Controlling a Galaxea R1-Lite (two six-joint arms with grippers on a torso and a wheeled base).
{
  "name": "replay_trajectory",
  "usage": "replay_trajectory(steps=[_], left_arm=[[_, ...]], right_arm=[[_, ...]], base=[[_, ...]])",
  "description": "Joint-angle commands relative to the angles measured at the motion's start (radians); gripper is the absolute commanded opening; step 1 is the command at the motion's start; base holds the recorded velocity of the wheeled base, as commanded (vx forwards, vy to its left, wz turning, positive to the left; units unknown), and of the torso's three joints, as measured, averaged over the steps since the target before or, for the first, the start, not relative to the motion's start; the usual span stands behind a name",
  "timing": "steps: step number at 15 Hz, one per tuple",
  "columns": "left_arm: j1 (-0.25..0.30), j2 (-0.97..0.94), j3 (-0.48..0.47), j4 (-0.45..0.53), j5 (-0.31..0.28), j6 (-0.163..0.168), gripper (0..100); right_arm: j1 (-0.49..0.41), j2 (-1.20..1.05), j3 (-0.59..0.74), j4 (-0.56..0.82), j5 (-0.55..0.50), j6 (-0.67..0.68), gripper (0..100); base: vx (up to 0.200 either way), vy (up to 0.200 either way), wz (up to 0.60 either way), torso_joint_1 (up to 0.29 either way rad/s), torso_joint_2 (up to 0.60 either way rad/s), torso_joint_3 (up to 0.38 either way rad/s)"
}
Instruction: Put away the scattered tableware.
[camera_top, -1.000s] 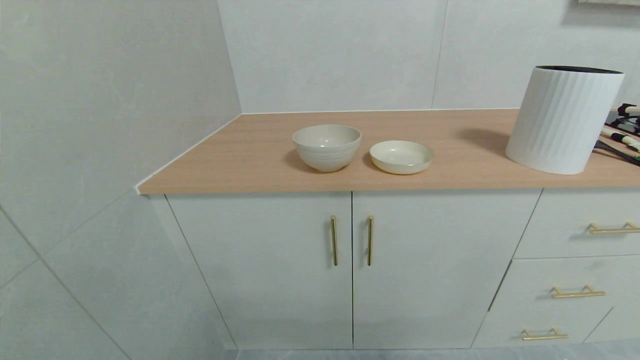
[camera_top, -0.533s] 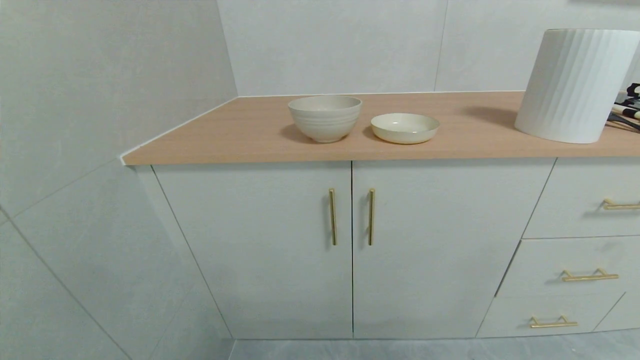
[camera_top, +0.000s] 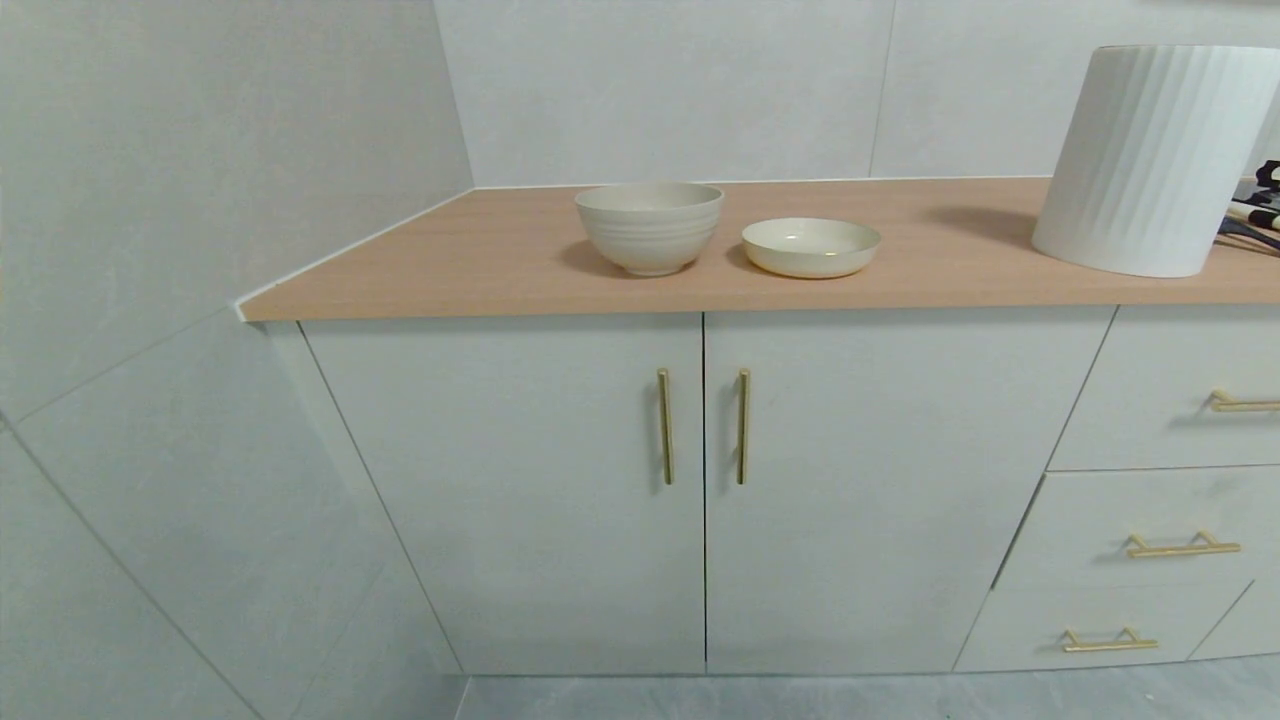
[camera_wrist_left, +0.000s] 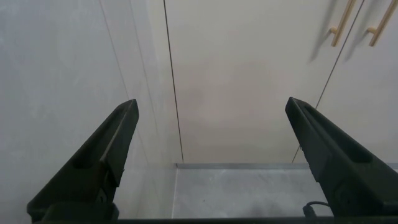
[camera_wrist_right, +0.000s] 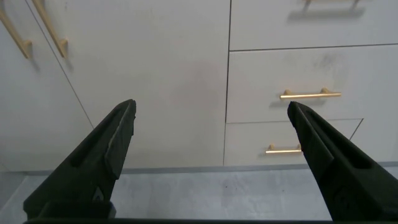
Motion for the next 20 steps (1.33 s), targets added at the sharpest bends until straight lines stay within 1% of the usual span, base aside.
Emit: replay_trajectory(steps=[1,5,6,7,8,9,10,13,14,16,17,18,19,20], left_arm=[[0.0,0.0,0.0,0.0,0.001,0.0,100],[0.0,0.0,0.0,0.0,0.001,0.001,100],[0.002,0.0,0.0,0.0,0.001,0.001,100],[0.0,0.0,0.0,0.0,0.001,0.001,100],[0.0,0.0,0.0,0.0,0.001,0.001,100],[0.0,0.0,0.0,0.0,0.001,0.001,100],[0.002,0.0,0.0,0.0,0.001,0.001,100],[0.0,0.0,0.0,0.0,0.001,0.001,100],[0.0,0.0,0.0,0.0,0.001,0.001,100],[0.0,0.0,0.0,0.0,0.001,0.001,100],[0.0,0.0,0.0,0.0,0.001,0.003,100],[0.0,0.0,0.0,0.0,-0.001,0.003,100],[0.0,0.0,0.0,0.0,-0.001,0.004,100],[0.0,0.0,0.0,0.0,0.001,0.003,100]], right_arm=[[0.0,0.001,0.0,0.0,0.0,0.0,100],[0.0,0.001,-0.002,-0.002,0.002,-0.012,100],[0.0,0.001,-0.054,-0.038,0.02,0.011,100],[0.001,0.014,-0.14,-0.044,0.071,0.08,100],[0.003,0.06,-0.163,-0.026,0.152,0.132,100],[0.004,0.096,-0.156,-0.023,0.195,0.132,100],[0.007,0.129,-0.15,-0.012,0.204,0.129,100],[0.053,0.251,-0.158,0.002,0.207,0.063,100],[0.063,0.366,-0.189,0.002,0.206,0.032,100],[0.069,0.491,-0.239,-0.005,0.207,-0.009,100],[0.102,0.6,-0.305,-0.008,0.212,-0.023,100],[0.187,0.73,-0.382,-0.021,0.21,-0.022,100],[0.236,0.825,-0.42,-0.06,0.209,-0.019,100],[0.256,0.877,-0.434,-0.09,0.209,-0.019,100]], base=[[0.0,0.0,0.0,0.0,0.0,0.0],[0.0,0.0,0.0,0.0,0.0,0.0],[0.0,0.0,0.0,0.0,0.0,0.0],[0.0,0.0,0.0,0.0,0.0,0.0],[0.0,0.0,0.0,0.0,0.0,0.0],[0.0,0.0,0.0,0.0,0.0,0.0],[0.0,0.0,0.0,0.0,0.0,0.0],[0.0,0.0,0.0,0.0,0.0,0.0],[0.0,0.0,0.0,0.0,0.0,0.0],[0.0,0.0,0.0,0.0,0.0,0.0],[0.0,0.0,0.0,0.0,0.0,0.0],[0.0,0.0,0.0,0.0,0.0,0.0],[0.0,0.0,0.0,0.0,0.0,0.0],[0.0,0.0,0.0,0.0,0.0,0.0]])
